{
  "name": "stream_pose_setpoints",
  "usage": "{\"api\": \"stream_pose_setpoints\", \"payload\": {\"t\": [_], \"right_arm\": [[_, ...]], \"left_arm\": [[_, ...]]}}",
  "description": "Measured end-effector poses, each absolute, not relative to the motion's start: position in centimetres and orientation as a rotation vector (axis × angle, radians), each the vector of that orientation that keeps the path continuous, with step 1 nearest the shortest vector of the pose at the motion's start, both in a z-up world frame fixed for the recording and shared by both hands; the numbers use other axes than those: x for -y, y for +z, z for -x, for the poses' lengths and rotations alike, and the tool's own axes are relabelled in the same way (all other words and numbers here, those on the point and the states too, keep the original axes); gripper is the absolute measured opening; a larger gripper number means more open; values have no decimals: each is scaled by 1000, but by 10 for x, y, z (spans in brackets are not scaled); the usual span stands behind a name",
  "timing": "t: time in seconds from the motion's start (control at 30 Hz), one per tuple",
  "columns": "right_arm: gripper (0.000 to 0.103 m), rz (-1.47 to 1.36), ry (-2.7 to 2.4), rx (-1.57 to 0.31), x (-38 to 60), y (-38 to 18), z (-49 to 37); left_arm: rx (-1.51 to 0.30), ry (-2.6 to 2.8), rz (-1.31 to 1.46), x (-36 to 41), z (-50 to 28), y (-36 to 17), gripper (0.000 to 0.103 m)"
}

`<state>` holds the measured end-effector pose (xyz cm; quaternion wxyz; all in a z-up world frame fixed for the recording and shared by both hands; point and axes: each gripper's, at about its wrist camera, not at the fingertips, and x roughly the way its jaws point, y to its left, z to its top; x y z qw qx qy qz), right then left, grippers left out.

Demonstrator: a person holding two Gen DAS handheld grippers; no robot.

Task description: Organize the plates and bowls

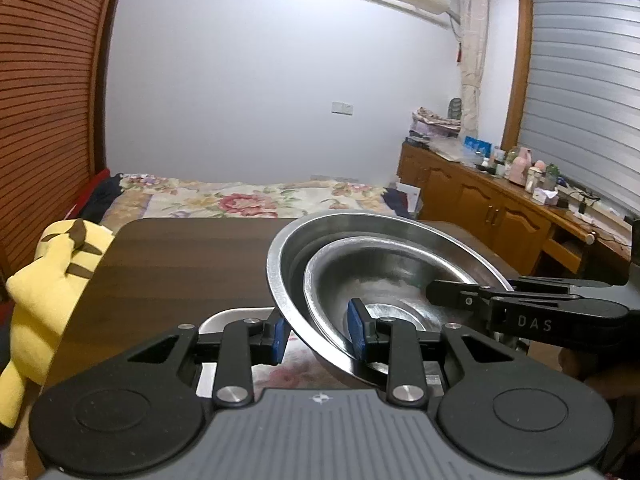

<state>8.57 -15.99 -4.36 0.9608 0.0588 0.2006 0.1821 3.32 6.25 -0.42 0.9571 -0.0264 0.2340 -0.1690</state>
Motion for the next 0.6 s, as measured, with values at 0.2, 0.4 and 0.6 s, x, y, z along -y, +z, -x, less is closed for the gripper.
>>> {"api": "stream_pose_setpoints", "payload": {"t": [0.2, 0.4, 0.6], "right_arm": [[28, -95, 404, -433, 144, -44, -90], [28, -62, 424, -455, 129, -48, -93], [28, -49, 433, -479, 120, -52, -95]], "left_arm": [[-487, -318, 67, -78, -31, -10, 32], [-507, -294, 79, -93, -31, -21, 32], [-527, -282, 85, -98, -33, -30, 32]]}}
